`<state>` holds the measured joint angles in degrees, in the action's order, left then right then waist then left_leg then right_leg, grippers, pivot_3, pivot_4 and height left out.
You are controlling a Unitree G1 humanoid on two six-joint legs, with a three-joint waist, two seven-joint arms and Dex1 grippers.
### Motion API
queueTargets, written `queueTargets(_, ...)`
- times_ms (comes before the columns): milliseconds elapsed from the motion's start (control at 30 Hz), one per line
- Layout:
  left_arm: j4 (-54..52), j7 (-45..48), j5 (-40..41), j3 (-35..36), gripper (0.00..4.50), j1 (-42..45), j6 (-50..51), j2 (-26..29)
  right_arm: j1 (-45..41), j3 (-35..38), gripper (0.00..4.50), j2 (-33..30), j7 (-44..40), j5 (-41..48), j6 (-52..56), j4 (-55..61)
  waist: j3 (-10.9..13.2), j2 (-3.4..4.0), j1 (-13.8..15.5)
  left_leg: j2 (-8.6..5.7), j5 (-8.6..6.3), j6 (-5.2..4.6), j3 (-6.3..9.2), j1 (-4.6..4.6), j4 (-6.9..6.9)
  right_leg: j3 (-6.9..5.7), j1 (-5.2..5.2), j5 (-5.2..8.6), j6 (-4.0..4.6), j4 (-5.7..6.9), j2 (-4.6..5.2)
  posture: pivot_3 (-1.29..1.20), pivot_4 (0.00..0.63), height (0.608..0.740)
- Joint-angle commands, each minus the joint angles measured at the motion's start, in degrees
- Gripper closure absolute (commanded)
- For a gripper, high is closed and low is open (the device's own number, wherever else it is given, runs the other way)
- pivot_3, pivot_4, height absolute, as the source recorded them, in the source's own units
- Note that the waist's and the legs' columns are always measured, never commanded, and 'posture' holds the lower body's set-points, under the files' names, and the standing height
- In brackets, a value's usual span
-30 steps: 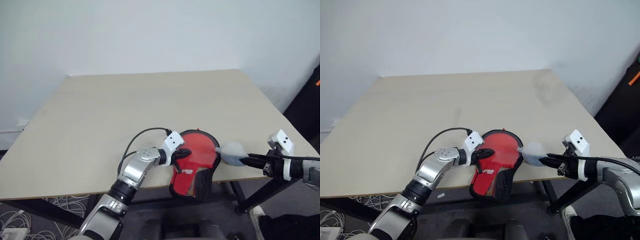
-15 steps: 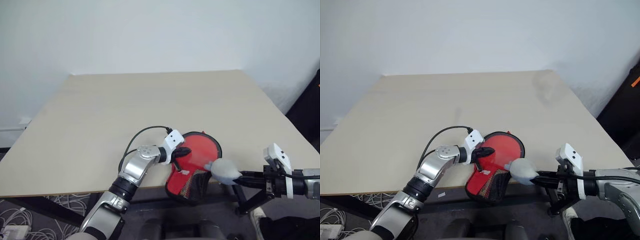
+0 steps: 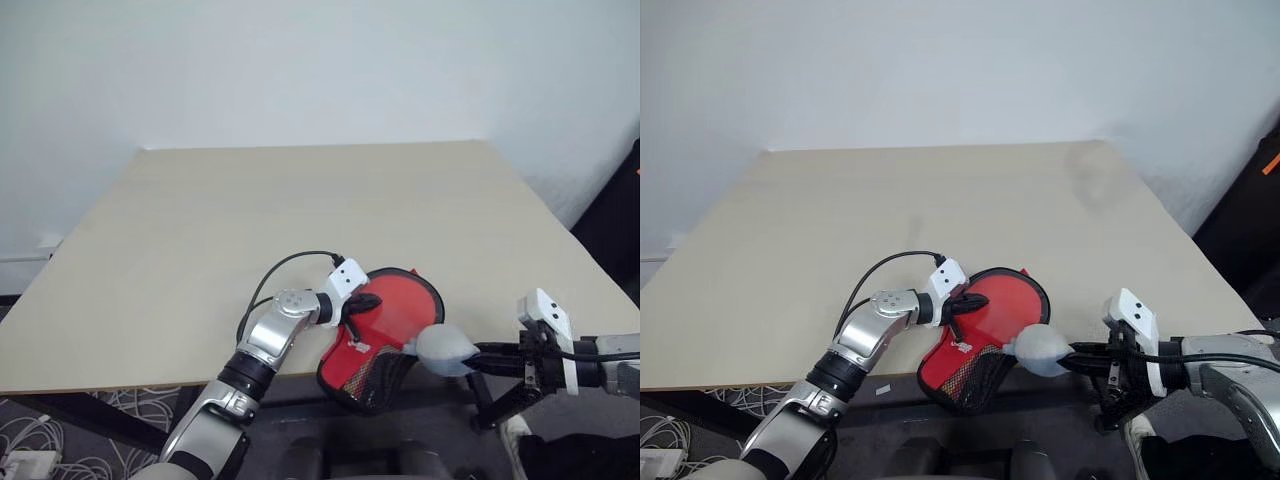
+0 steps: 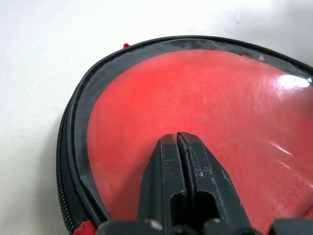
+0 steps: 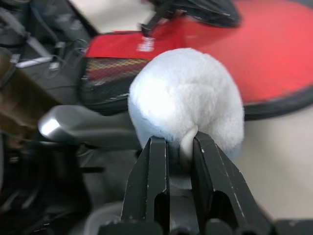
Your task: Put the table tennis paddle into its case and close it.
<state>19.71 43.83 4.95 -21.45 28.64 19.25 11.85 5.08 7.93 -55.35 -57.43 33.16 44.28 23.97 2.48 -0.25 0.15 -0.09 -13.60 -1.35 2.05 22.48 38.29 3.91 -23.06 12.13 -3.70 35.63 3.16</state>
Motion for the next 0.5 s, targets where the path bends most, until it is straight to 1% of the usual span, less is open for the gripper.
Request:
queueTargets(33, 3.78, 0.01, -2.52, -1.41, 4.5, -0.49, 0.95, -0.15, -6.35, -1.02, 4.24, 0.51, 4.4, -5.08, -1.54, -7.34, -0.02, 0.02, 0.07, -0.01, 0.0, 0.0, -0.01, 0.0, 0.02, 0.01, 0.01, 0.0, 0.0, 0.0, 0.0, 0.0, 0.0, 0.74)
queueTargets(200, 4.63, 0.03, -2.66, -1.33, 4.5, 0.11, 0.51, -0.44, -12.88, -3.69, 4.24, 1.38, 6.51, -9.27, -3.07, -15.48, -0.07, 0.11, 0.06, -0.04, 0.02, -0.03, 0.01, 0.05, 0.01, 0.02, 0.11, 0.0, 0.0, 0.0, 0.0, 0.0, 0.0, 0.74)
queueTargets(300, 4.68, 0.05, -2.74, -1.36, 4.5, 0.06, 0.36, -0.46, -13.35, -4.46, 4.24, 1.09, 6.26, -11.13, -4.51, -18.85, -0.13, 0.17, 0.16, -0.05, 0.02, -0.03, 0.01, 0.05, 0.02, 0.02, 0.14, 0.0, -0.01, 0.0, 0.0, 0.0, 0.0, 0.74)
queueTargets(400, 4.46, 0.08, -2.84, -1.29, 4.5, -0.18, 0.47, -0.44, -12.12, -4.67, 4.24, 0.6, 5.06, -11.56, -4.94, -19.54, -0.15, 0.2, 0.14, -0.06, 0.02, -0.03, 0.01, 0.03, 0.03, 0.03, 0.17, -0.01, -0.01, 0.0, 0.0, 0.0, 0.0, 0.74)
queueTargets(467, 4.21, 0.16, -2.9, -1.24, 4.5, -0.38, 0.65, -0.33, -10.71, -4.44, 3.5, -0.44, 2.97, -10.8, -4.87, -18.49, -0.15, 0.19, 0.14, -0.06, 0.02, -0.04, 0.02, 0.03, 0.03, 0.02, 0.18, 0.0, -0.01, 0.01, 0.0, 0.0, 0.0, 0.74)
queueTargets(500, 4.15, 0.2, -2.94, -1.22, 4.5, -0.44, 0.71, -0.31, -10.29, -4.24, 3.25, -0.82, 2.21, -10.47, -4.9, -17.94, -0.15, 0.19, 0.11, -0.06, 0.02, -0.03, 0.03, 0.03, 0.03, 0.02, 0.19, 0.0, -0.01, 0.01, 0.0, 0.0, 0.0, 0.74)
